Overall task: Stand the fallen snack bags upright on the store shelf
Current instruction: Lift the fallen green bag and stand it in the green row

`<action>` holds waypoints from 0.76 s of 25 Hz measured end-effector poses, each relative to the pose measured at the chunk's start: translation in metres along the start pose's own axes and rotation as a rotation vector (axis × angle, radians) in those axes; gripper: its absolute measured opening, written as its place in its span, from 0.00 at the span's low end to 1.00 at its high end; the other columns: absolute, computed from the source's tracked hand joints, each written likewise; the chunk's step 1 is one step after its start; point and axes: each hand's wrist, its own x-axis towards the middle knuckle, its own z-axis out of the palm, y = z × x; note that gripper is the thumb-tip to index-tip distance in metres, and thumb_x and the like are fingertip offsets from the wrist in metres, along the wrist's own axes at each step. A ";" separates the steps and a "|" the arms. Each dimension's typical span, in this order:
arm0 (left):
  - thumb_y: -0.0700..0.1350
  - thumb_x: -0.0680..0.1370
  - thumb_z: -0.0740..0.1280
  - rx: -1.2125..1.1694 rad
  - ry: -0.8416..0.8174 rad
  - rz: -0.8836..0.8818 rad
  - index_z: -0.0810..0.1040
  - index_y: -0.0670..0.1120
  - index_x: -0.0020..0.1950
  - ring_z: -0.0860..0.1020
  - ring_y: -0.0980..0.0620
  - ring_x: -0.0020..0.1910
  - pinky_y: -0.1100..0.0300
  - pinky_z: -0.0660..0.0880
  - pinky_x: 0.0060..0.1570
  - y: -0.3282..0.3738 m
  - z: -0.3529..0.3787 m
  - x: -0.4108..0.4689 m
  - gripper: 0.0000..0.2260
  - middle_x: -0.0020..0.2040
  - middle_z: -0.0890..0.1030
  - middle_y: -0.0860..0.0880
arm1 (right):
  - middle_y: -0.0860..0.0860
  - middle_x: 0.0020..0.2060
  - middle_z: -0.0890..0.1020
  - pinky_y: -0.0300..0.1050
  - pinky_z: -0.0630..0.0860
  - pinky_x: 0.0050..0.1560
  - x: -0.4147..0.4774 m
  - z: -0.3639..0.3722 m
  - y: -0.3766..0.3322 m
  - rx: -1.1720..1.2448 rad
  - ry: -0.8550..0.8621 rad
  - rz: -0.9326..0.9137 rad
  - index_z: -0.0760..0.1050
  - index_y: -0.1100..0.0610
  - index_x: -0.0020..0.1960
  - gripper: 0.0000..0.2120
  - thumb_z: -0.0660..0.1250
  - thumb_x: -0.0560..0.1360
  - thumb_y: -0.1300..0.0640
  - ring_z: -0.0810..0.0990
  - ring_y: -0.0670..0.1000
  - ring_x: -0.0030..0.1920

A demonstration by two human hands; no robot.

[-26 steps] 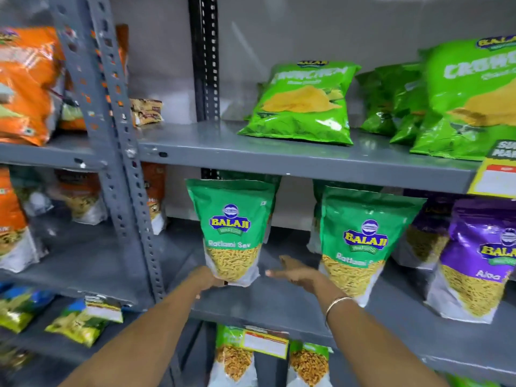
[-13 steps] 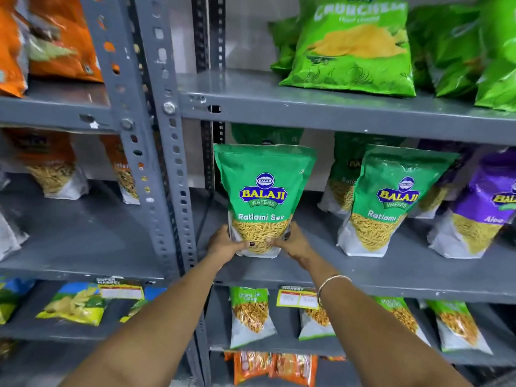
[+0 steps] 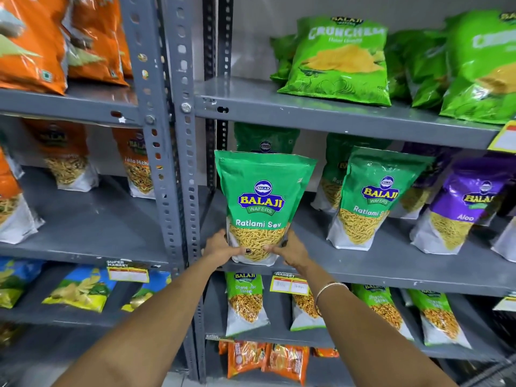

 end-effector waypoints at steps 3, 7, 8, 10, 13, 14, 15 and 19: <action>0.44 0.65 0.77 0.003 -0.005 -0.005 0.74 0.39 0.62 0.77 0.43 0.61 0.52 0.73 0.63 0.001 0.001 0.000 0.27 0.61 0.80 0.41 | 0.57 0.66 0.74 0.61 0.70 0.66 0.000 0.000 0.000 -0.003 -0.008 -0.001 0.60 0.54 0.70 0.40 0.75 0.64 0.49 0.73 0.60 0.65; 0.45 0.65 0.77 0.000 -0.024 0.002 0.72 0.40 0.63 0.77 0.43 0.61 0.50 0.72 0.64 -0.001 0.002 0.004 0.29 0.62 0.79 0.41 | 0.57 0.66 0.74 0.59 0.69 0.67 0.000 -0.002 0.000 0.002 -0.014 -0.013 0.60 0.54 0.71 0.38 0.74 0.66 0.51 0.73 0.60 0.66; 0.45 0.65 0.77 -0.003 -0.028 0.008 0.71 0.41 0.64 0.76 0.43 0.62 0.51 0.72 0.64 -0.003 0.001 0.005 0.30 0.63 0.79 0.41 | 0.57 0.66 0.74 0.59 0.69 0.68 0.001 -0.002 0.001 -0.002 -0.018 -0.012 0.60 0.54 0.71 0.38 0.74 0.66 0.52 0.73 0.60 0.66; 0.46 0.65 0.77 -0.011 -0.042 0.017 0.70 0.42 0.66 0.75 0.43 0.63 0.51 0.72 0.64 -0.004 0.000 0.007 0.32 0.64 0.78 0.42 | 0.56 0.67 0.74 0.58 0.69 0.68 0.003 -0.002 0.002 -0.010 -0.021 -0.017 0.59 0.54 0.70 0.38 0.74 0.66 0.52 0.73 0.60 0.66; 0.50 0.63 0.77 0.041 -0.070 0.019 0.69 0.44 0.67 0.75 0.43 0.64 0.49 0.72 0.65 -0.005 -0.001 0.013 0.35 0.65 0.77 0.43 | 0.56 0.67 0.73 0.57 0.69 0.68 0.005 -0.003 0.002 -0.015 -0.019 -0.028 0.59 0.54 0.71 0.37 0.74 0.67 0.53 0.72 0.60 0.66; 0.51 0.63 0.77 0.063 -0.076 0.018 0.69 0.44 0.67 0.74 0.43 0.64 0.48 0.72 0.64 -0.005 -0.001 0.014 0.35 0.65 0.77 0.43 | 0.56 0.67 0.73 0.57 0.69 0.68 0.007 -0.003 0.003 -0.021 -0.018 -0.030 0.60 0.55 0.71 0.37 0.74 0.67 0.54 0.72 0.60 0.67; 0.52 0.63 0.77 0.085 -0.081 0.022 0.69 0.44 0.67 0.74 0.43 0.65 0.49 0.72 0.64 -0.003 -0.001 0.014 0.35 0.66 0.77 0.44 | 0.56 0.68 0.73 0.56 0.69 0.68 0.008 -0.004 0.003 -0.021 -0.016 -0.030 0.59 0.55 0.71 0.37 0.74 0.67 0.54 0.72 0.60 0.67; 0.54 0.64 0.76 0.138 -0.126 0.034 0.67 0.45 0.68 0.73 0.44 0.66 0.48 0.71 0.66 0.000 0.000 0.019 0.37 0.67 0.75 0.45 | 0.57 0.68 0.73 0.56 0.67 0.69 0.009 -0.007 0.003 -0.004 -0.022 -0.035 0.59 0.56 0.71 0.38 0.74 0.67 0.56 0.71 0.59 0.68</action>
